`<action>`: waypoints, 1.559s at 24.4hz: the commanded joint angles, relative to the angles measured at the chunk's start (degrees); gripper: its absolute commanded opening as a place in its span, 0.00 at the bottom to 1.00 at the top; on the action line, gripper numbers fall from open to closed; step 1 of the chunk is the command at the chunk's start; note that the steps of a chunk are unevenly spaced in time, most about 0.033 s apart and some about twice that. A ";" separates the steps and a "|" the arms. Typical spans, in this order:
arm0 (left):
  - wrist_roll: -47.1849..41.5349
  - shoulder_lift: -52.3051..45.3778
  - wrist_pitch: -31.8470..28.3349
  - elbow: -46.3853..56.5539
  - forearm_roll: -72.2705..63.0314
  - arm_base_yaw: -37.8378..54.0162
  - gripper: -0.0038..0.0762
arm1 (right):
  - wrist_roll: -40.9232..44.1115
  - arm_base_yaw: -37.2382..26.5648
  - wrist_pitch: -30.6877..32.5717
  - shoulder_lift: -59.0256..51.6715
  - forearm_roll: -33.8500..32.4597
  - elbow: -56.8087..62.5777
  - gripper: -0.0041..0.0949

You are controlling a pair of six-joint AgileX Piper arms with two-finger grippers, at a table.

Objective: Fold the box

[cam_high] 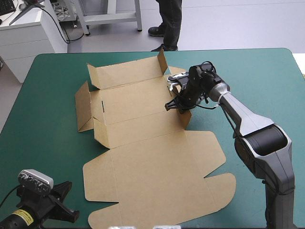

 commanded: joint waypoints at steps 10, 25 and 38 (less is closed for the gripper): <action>0.08 0.68 -3.62 -1.47 -0.50 -0.17 0.04 | -43.29 0.12 -0.89 -3.56 -4.16 -6.50 0.02; 0.08 0.68 -3.62 -1.47 -0.50 -0.17 0.04 | -62.71 10.69 -2.13 -3.09 6.55 -12.29 0.02; -1.51 0.68 -3.53 -1.47 -0.60 -0.17 0.04 | -50.81 11.41 -6.24 -0.53 3.65 -12.29 0.02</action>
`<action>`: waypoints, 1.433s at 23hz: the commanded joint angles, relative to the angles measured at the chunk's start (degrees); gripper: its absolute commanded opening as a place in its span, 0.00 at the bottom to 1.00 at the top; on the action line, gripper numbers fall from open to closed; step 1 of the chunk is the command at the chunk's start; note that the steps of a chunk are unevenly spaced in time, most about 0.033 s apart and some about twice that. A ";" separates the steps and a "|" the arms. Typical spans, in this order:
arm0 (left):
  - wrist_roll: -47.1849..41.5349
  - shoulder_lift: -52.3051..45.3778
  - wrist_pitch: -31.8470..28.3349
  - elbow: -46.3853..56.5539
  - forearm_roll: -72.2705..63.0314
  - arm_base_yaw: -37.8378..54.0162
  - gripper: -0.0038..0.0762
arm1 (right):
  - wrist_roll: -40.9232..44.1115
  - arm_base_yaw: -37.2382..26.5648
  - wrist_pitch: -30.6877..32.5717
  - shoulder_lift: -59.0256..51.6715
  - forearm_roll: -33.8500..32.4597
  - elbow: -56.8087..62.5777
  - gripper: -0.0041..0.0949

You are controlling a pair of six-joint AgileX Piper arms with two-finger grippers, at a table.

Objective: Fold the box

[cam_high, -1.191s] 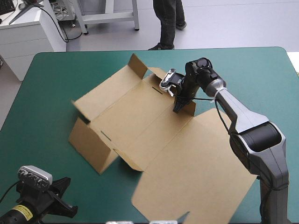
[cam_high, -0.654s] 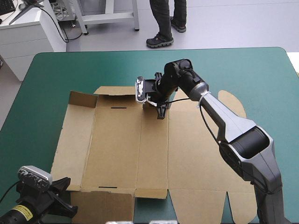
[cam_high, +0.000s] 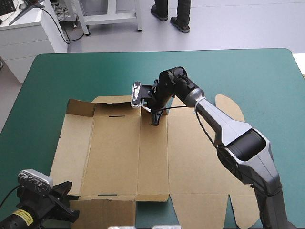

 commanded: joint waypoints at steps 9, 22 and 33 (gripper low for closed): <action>-0.65 0.68 -3.62 -1.47 -0.60 -0.17 0.04 | 6.23 -0.08 -3.63 -3.89 -3.74 -1.94 0.02; -0.90 0.68 -3.62 -1.47 -0.60 -0.17 0.04 | 13.47 -6.87 3.47 -11.58 -5.89 -1.94 0.42; -0.90 0.68 -3.62 -1.47 -0.60 -0.17 0.04 | 40.27 -30.58 9.04 -34.78 -7.11 10.98 0.02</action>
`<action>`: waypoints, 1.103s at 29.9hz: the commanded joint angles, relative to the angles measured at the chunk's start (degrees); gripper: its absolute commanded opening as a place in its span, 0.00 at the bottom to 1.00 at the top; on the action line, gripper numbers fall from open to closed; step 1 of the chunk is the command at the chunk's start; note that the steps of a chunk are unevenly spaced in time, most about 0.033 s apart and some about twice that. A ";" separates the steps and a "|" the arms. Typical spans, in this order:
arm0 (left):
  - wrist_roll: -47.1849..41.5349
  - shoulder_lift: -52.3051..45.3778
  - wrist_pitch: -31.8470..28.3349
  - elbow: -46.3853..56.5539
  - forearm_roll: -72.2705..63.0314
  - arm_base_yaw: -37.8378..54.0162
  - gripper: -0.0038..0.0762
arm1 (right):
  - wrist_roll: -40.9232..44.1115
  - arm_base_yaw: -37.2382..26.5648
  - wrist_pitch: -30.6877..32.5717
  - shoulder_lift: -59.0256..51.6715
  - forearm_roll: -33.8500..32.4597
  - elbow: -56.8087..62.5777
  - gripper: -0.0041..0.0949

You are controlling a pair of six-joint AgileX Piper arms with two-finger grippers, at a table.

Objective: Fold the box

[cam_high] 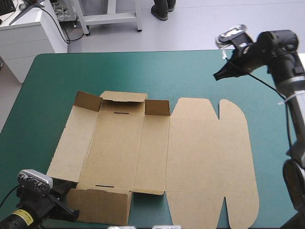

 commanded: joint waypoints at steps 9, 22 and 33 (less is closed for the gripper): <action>-0.62 0.68 -3.62 -1.47 -0.54 -0.17 0.04 | 3.56 -12.67 0.34 -28.43 0.63 35.60 0.02; -0.62 2.53 -3.73 -2.18 -0.31 -0.17 0.04 | 5.93 -13.02 0.04 -48.96 3.84 55.99 0.02; -8.73 21.26 -8.14 -9.34 5.27 -0.17 0.04 | 5.82 -13.02 -0.94 -50.08 6.83 56.71 0.02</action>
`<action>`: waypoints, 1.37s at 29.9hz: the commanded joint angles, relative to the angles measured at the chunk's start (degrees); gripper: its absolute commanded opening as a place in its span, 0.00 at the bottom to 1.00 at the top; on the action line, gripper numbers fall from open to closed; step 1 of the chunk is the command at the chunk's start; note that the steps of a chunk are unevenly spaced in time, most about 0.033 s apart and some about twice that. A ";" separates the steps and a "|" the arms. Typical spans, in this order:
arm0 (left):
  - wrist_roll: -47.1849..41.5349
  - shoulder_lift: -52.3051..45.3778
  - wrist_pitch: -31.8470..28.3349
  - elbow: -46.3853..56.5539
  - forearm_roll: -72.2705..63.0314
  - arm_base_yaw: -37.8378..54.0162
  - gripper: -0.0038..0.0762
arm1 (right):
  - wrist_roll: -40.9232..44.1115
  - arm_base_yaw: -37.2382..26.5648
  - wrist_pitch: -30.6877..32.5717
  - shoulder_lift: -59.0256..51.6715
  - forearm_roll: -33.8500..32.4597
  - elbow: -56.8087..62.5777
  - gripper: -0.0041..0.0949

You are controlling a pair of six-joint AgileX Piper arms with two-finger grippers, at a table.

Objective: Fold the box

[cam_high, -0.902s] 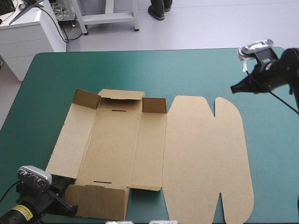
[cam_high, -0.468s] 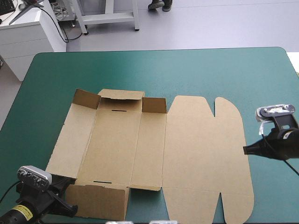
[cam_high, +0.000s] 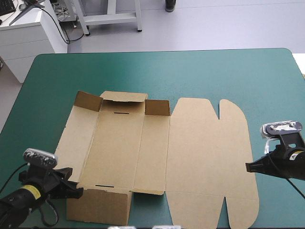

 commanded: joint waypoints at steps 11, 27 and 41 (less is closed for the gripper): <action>-5.32 29.42 -12.18 -18.23 -1.25 7.35 0.04 | -1.25 -0.41 -1.29 -0.26 2.09 -1.21 0.02; 28.69 42.71 9.74 -28.24 -30.89 48.88 0.04 | -1.25 -0.41 -1.76 -0.26 3.25 -1.21 0.02; 33.40 44.89 15.53 -27.91 -29.07 52.33 0.09 | -1.37 -0.41 -1.98 -0.26 3.25 -1.21 0.02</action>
